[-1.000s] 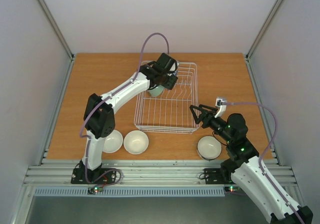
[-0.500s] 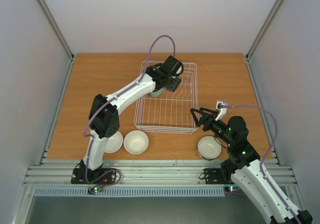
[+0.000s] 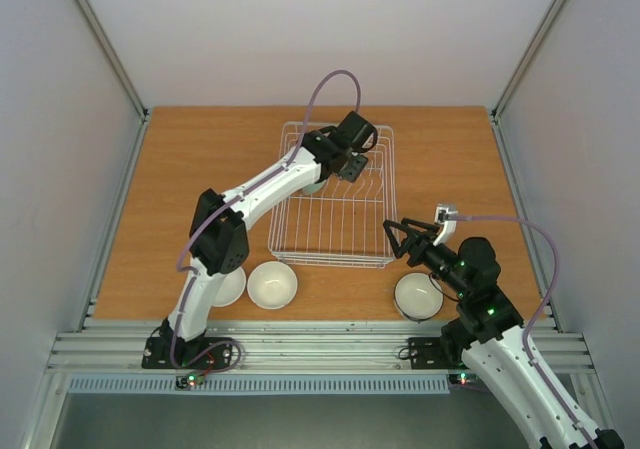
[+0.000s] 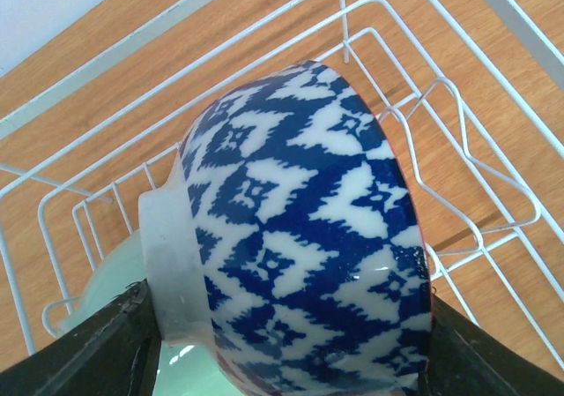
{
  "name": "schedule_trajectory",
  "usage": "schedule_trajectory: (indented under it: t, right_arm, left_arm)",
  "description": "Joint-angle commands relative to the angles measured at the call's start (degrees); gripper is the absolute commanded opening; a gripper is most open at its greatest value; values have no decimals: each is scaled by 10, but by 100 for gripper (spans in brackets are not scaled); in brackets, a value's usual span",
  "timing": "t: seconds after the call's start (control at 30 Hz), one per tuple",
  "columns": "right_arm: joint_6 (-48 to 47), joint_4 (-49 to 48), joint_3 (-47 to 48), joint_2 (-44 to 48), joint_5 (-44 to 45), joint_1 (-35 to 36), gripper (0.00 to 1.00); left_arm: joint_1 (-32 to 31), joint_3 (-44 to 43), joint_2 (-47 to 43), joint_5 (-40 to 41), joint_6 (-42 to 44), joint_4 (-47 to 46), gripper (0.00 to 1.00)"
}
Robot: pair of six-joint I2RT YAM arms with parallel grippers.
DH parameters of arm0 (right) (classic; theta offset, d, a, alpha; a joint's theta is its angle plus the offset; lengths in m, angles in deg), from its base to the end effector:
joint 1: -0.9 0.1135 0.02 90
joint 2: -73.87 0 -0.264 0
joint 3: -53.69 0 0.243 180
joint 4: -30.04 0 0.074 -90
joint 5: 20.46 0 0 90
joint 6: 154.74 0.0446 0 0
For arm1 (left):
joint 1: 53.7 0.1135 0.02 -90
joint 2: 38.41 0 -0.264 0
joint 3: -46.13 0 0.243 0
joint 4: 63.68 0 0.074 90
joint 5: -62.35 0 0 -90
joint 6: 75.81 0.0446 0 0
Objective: Load the bowls into the dish rack
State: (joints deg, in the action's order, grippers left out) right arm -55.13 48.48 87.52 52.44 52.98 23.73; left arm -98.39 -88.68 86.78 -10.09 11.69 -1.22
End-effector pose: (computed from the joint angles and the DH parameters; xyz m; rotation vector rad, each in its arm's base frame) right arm 0.1128 0.0613 0.2499 -0.4172 1.6645 0.6654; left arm 0.3522 -0.3295 0.2770 0.7571 2.3132 0.0170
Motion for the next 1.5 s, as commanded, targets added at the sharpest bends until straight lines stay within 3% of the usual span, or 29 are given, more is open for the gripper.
schedule_trajectory:
  t: [0.0,0.83,1.33,1.47]
  right_arm:
    - [2,9,-5,8,3,3,78]
    - [-1,34,-2,45,4,3,79]
    - [-2,42,0,53,5,3,78]
    - [-2,43,1,54,4,3,78]
  left_arm:
    - [-5,-41,22,24,-1,3,0]
    - [-49,-81,101,84,-13,25,0]
    - [-60,-72,137,76,-23,26,1]
    - [-65,-69,146,64,-20,27,19]
